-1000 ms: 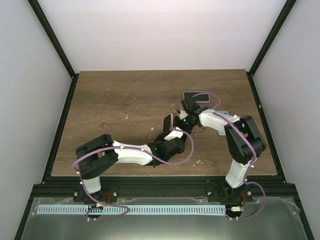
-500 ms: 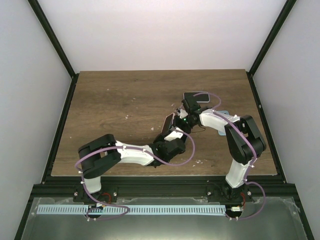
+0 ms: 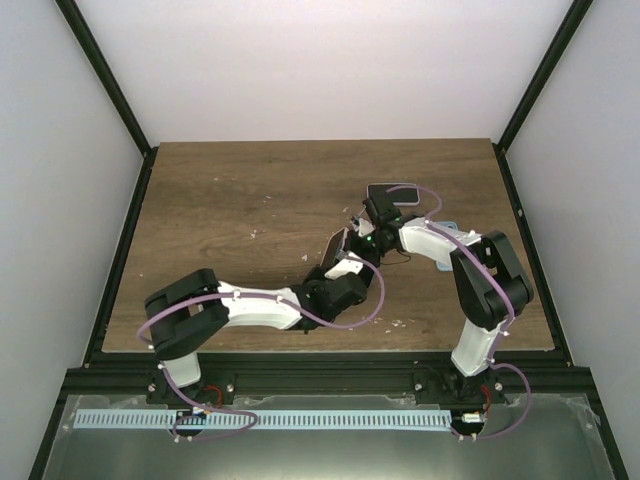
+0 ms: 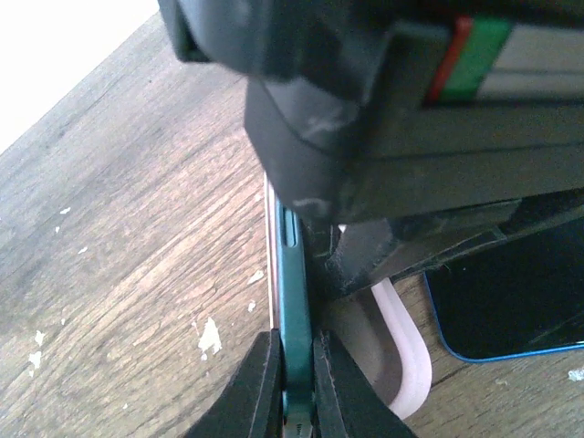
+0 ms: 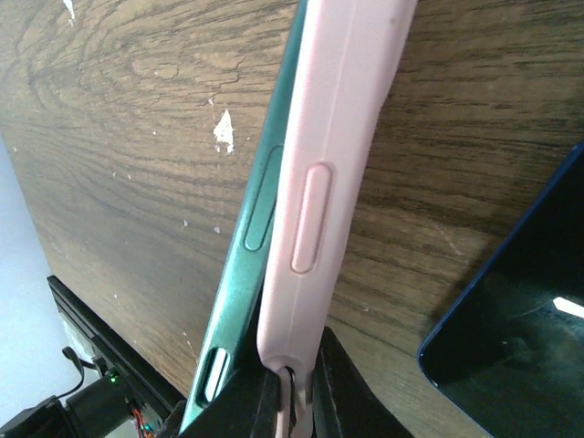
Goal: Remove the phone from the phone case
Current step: Remove the phone case from the phone.
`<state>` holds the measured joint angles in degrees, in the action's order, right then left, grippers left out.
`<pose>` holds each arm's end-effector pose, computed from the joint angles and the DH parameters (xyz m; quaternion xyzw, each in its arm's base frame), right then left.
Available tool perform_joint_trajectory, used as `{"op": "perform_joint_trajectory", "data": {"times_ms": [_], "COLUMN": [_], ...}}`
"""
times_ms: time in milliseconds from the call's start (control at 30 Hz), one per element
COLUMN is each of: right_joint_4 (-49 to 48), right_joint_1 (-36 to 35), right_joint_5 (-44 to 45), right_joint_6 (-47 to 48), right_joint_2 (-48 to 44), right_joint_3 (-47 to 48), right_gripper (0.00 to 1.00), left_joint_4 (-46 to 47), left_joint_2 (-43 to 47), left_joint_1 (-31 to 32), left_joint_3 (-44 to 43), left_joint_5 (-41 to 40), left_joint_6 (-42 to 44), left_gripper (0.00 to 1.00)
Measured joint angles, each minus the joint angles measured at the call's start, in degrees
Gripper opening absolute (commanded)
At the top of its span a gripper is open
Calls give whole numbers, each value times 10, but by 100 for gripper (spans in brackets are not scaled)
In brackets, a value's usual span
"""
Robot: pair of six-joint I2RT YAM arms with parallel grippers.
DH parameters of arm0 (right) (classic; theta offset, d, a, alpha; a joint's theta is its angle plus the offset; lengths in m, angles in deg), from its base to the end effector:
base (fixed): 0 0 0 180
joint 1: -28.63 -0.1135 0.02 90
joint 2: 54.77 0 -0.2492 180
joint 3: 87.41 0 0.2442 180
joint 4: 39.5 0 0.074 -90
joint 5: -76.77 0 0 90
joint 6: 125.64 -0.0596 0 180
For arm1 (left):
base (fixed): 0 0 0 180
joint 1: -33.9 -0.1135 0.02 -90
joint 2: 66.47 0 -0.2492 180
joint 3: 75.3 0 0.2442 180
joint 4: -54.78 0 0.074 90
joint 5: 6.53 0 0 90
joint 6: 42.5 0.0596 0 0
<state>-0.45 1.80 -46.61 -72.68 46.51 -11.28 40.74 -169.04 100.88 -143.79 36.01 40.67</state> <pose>0.2919 0.1844 0.1427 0.0192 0.9357 0.3507 0.0334 0.1784 -0.3075 0.1348 0.3040 0.8120 0.1041 0.4873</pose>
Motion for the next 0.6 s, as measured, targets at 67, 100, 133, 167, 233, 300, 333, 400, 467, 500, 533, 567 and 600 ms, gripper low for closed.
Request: {"op": "perform_joint_trajectory", "data": {"times_ms": [67, 100, 133, 167, 233, 300, 333, 400, 467, 500, 533, 567, 600], "right_joint_4": [3, 5, 5, 6, 9, 11, 13, 16, 17, 17, 17, 18, 19], "right_joint_1": [-1, -2, -3, -4, -4, -5, -5, -7, -9, -10, -10, -10, -10], "right_joint_5": [-3, -5, -8, -9, -13, -14, -16, -19, -25, -27, -27, -28, -28], "right_joint_6": [0, 1, 1, 1, 1, 1, 1, 1, 1, 1, 1, 1, 1], "right_joint_2": [-1, -2, -2, -3, -4, -4, -5, -6, -8, -10, -11, -11, -11], "right_joint_3": [1, 2, 3, 3, 3, 4, 5, 7, 7, 8, 8, 9, 10], "right_gripper": [1, 1, 1, 1, 1, 1, 1, 1, 1, 1, 1, 1, 1], "left_joint_4": [-8, -11, -18, -20, -24, -29, -30, -34, -42, -44, -46, -46, -47], "left_joint_2": [12, 17, 25, 27, 34, 41, 45, 56, 68, 71, 73, 75, 75], "left_joint_1": [-2, -2, -3, -3, -4, -5, -6, -7, -8, -8, -9, -9, -9], "left_joint_3": [3, 5, 6, 7, 8, 9, 11, 16, 19, 19, 19, 19, 19], "left_joint_5": [10, 13, 18, 19, 26, 33, 36, 43, 49, 50, 51, 51, 51], "left_joint_6": [-2, -4, -5, -5, -8, -13, -16, -21, -24, -26, -27, -28, -30], "left_gripper": [0, 0, 0, 0, 0, 0, 0, 0, 0, 0, 0, 0, 0]}}
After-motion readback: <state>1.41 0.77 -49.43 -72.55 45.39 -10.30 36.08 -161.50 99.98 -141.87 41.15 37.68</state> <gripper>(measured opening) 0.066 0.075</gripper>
